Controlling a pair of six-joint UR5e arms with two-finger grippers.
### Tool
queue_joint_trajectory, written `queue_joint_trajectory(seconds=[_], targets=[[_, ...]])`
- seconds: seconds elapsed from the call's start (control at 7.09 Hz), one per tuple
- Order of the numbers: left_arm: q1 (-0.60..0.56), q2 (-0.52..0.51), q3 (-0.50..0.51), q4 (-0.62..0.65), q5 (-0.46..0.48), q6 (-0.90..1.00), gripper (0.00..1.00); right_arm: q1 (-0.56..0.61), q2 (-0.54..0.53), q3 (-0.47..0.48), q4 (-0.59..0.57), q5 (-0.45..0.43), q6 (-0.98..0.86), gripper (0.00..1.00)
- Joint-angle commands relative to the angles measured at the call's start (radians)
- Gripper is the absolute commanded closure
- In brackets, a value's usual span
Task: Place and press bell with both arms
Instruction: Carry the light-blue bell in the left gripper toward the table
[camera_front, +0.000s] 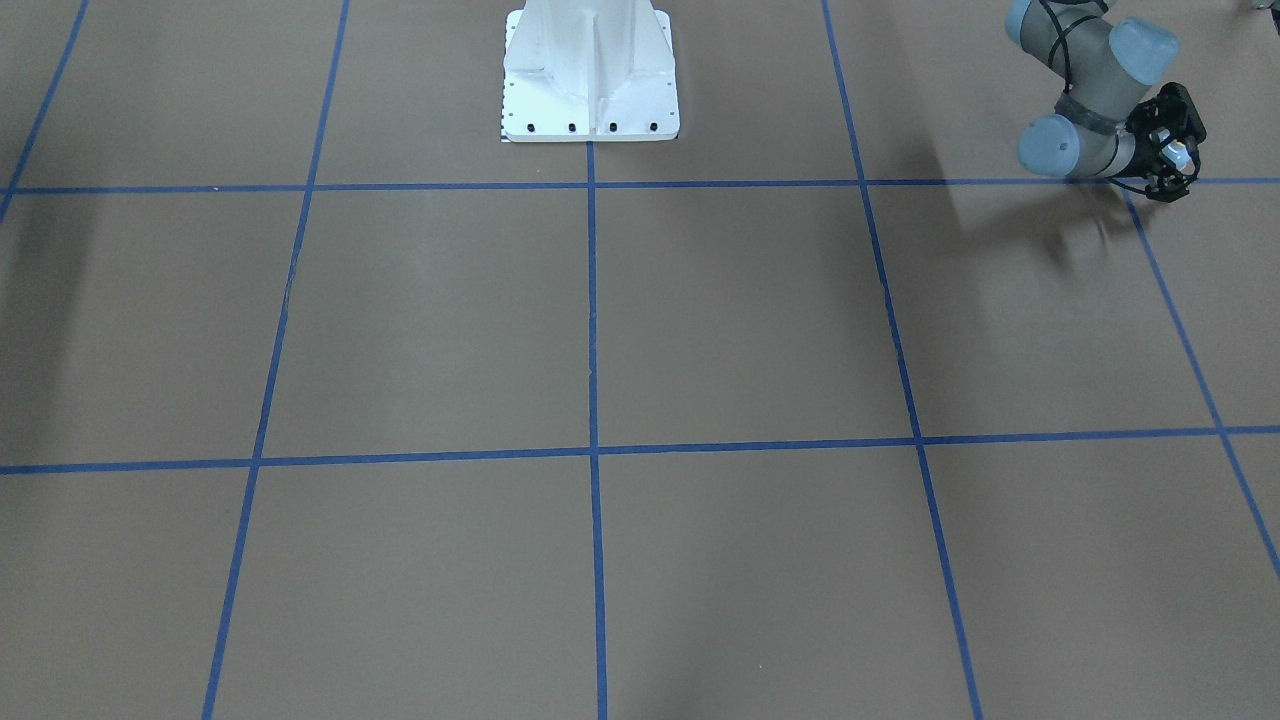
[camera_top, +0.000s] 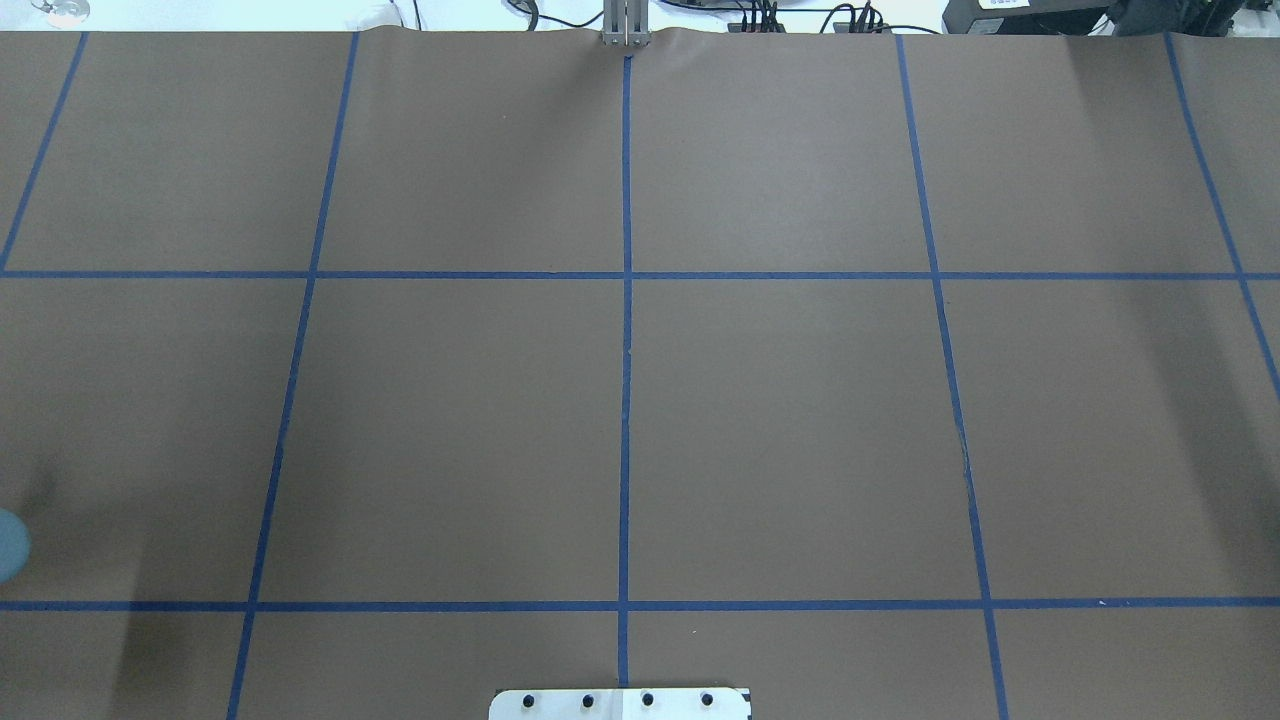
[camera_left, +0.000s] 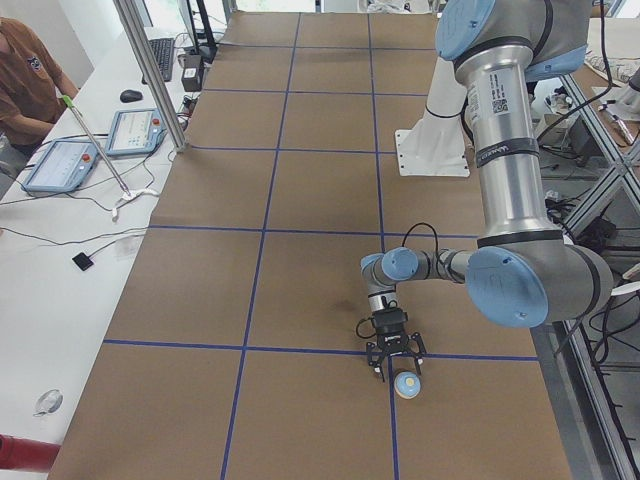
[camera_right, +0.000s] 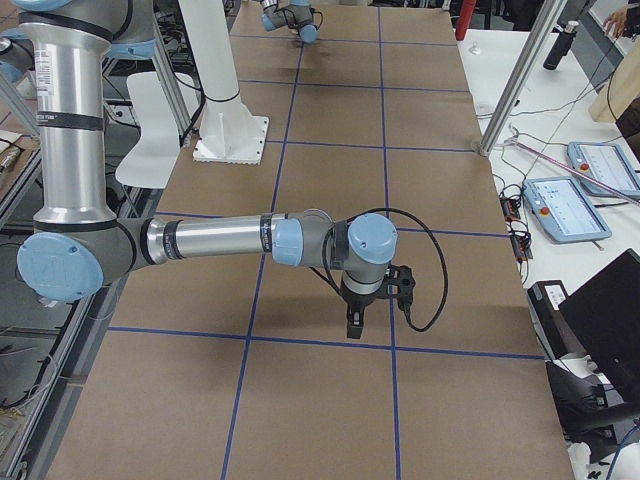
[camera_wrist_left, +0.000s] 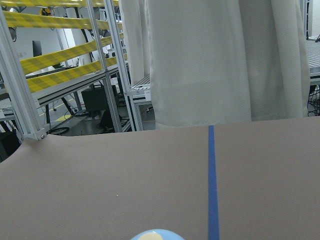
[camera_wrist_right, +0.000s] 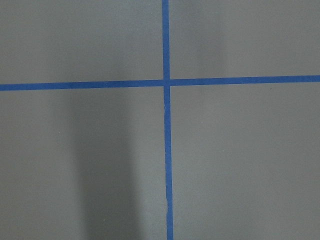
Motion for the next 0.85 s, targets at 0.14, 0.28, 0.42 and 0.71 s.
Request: queue_joint_trajectory(seconds=[0.14, 0.28, 0.42, 0.71], targets=[[0.024, 0.001, 0.021, -0.008, -0.033, -0.005, 0.0, 0.0, 0.004, 0.001, 0.001, 0.0, -0.002, 0.0], [0.031, 0.001, 0.023, -0.008, -0.036, -0.012, 0.0, 0.0, 0.004, -0.001, 0.001, -0.002, -0.002, 0.0], [0.044, 0.001, 0.021, -0.008, -0.038, -0.024, 0.0, 0.0, 0.004, 0.001, 0.001, 0.0, -0.002, 0.0], [0.061, 0.001, 0.023, -0.009, -0.052, -0.03, 0.0, 0.0, 0.004, 0.001, 0.001, 0.0, -0.002, 0.0]])
